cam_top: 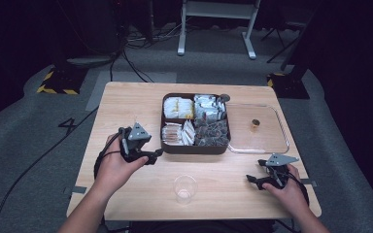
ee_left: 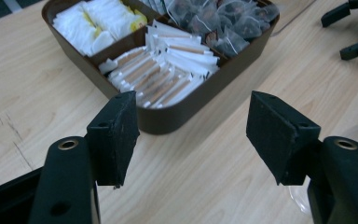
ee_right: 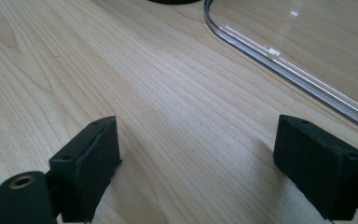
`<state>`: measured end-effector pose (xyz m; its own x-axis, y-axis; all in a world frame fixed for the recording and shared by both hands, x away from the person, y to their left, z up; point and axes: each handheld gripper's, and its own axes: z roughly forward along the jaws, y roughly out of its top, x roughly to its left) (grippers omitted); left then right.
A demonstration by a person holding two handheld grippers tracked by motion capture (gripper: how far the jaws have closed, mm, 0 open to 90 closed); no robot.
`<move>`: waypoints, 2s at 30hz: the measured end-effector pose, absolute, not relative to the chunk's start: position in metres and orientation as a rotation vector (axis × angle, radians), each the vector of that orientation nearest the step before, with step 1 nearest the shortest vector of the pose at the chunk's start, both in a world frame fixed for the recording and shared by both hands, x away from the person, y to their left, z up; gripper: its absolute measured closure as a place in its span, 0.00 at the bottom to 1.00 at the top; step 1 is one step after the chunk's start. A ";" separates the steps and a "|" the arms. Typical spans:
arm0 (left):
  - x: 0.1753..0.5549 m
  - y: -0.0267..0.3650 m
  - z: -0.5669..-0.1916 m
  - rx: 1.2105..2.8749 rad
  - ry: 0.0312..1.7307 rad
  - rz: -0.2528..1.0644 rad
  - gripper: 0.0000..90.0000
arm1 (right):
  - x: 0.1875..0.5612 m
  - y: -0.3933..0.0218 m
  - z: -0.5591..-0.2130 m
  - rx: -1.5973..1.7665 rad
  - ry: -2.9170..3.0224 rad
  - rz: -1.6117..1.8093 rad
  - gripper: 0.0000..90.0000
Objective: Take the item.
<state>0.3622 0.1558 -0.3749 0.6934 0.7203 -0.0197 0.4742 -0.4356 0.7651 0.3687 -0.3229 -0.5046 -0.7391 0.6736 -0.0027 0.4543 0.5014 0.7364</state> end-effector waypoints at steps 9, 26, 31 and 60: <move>0.391 0.145 -0.367 2.118 0.861 0.385 0.39 | 0.369 -0.323 -0.505 0.950 2.458 1.078 0.16; 0.435 0.122 -0.352 2.117 0.767 0.360 0.38 | 0.368 -0.323 -0.504 0.953 2.458 1.077 0.17; 0.453 0.113 -0.352 2.117 0.763 0.355 0.38 | 0.368 -0.323 -0.504 0.951 2.458 1.078 0.17; 0.532 0.069 -0.388 2.158 0.880 0.352 0.38 | 0.368 -0.323 -0.504 0.950 2.458 1.078 0.17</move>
<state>0.5320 0.0694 -0.3878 0.7238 0.6894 -0.0303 0.4783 -0.4696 0.7421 0.3682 -0.3234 -0.5045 -0.7393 0.6734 -0.0030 0.4539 0.5016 0.7365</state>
